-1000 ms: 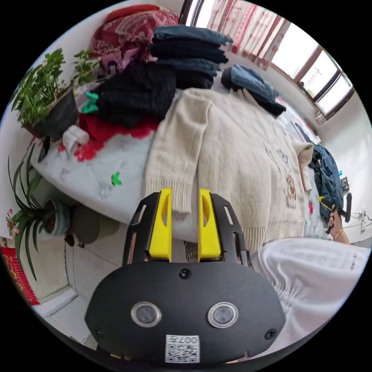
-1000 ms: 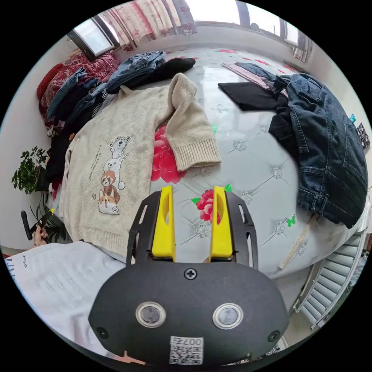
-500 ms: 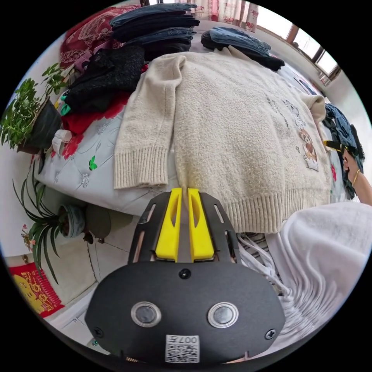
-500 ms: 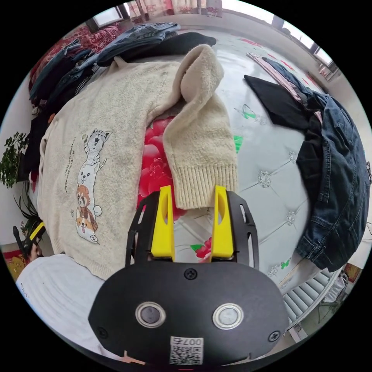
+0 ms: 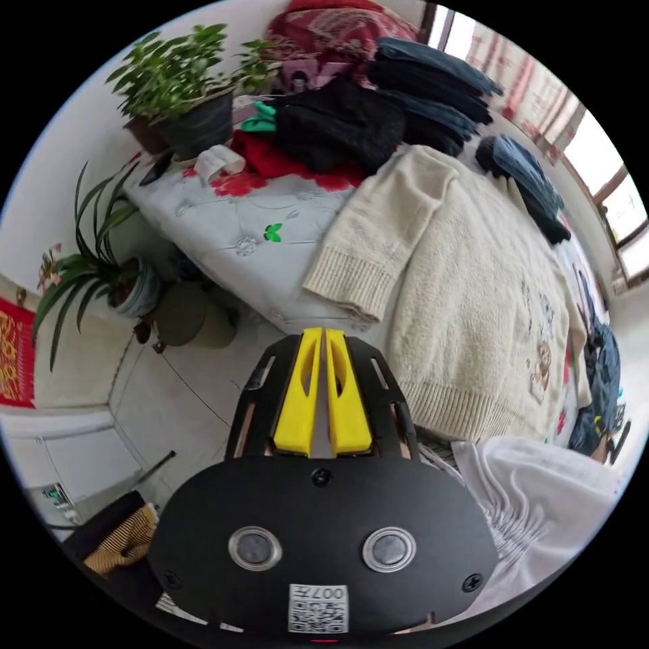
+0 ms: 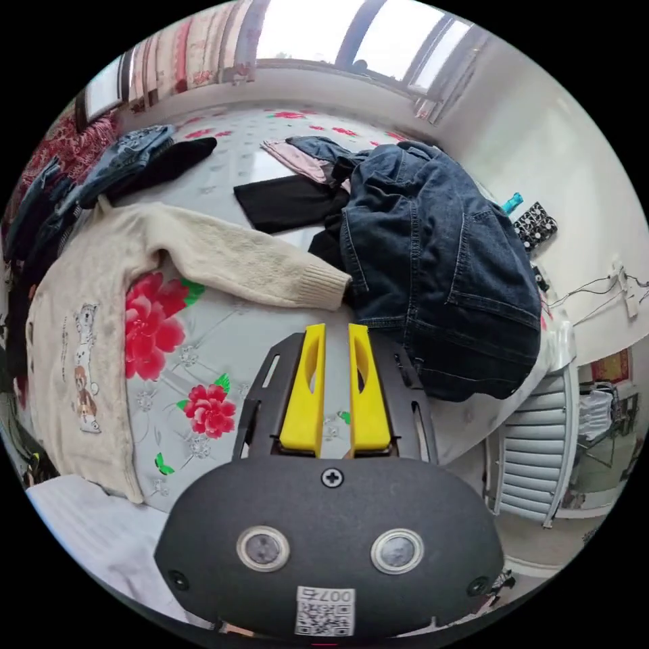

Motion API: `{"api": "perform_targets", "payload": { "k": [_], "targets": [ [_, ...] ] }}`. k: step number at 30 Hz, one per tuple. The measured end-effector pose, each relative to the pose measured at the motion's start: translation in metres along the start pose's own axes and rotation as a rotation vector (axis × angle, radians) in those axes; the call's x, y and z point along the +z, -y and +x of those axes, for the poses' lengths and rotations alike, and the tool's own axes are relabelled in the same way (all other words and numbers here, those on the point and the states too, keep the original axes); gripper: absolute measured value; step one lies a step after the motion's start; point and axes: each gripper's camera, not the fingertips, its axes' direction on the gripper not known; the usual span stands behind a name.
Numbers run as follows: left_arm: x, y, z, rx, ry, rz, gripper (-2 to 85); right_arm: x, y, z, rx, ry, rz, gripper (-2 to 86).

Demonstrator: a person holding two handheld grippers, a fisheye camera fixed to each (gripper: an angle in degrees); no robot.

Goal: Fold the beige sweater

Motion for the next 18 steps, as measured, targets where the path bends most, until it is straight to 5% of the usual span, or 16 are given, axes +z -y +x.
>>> {"api": "perform_targets", "payload": {
  "k": [8, 13, 14, 18],
  "targets": [
    [0.016, 0.05, -0.03, -0.103, -0.106, -0.02, 9.9, -0.018, -0.097, -0.166, -0.447, 0.559, -0.09, 8.0],
    [0.037, 0.085, -0.029, -0.112, 0.022, -0.122, 8.6, 0.005, -0.157, -0.269, -0.777, 0.487, -0.318, 7.4],
    [0.037, 0.088, -0.029, -0.107, 0.034, -0.119, 8.0, -0.008, -0.169, -0.27, -0.794, 0.441, -0.17, 7.1],
    [0.029, 0.1, -0.036, -0.029, 0.018, -0.1, 4.6, -0.009, -0.184, -0.271, -0.857, 0.396, -0.156, 6.7]
  ]
}}
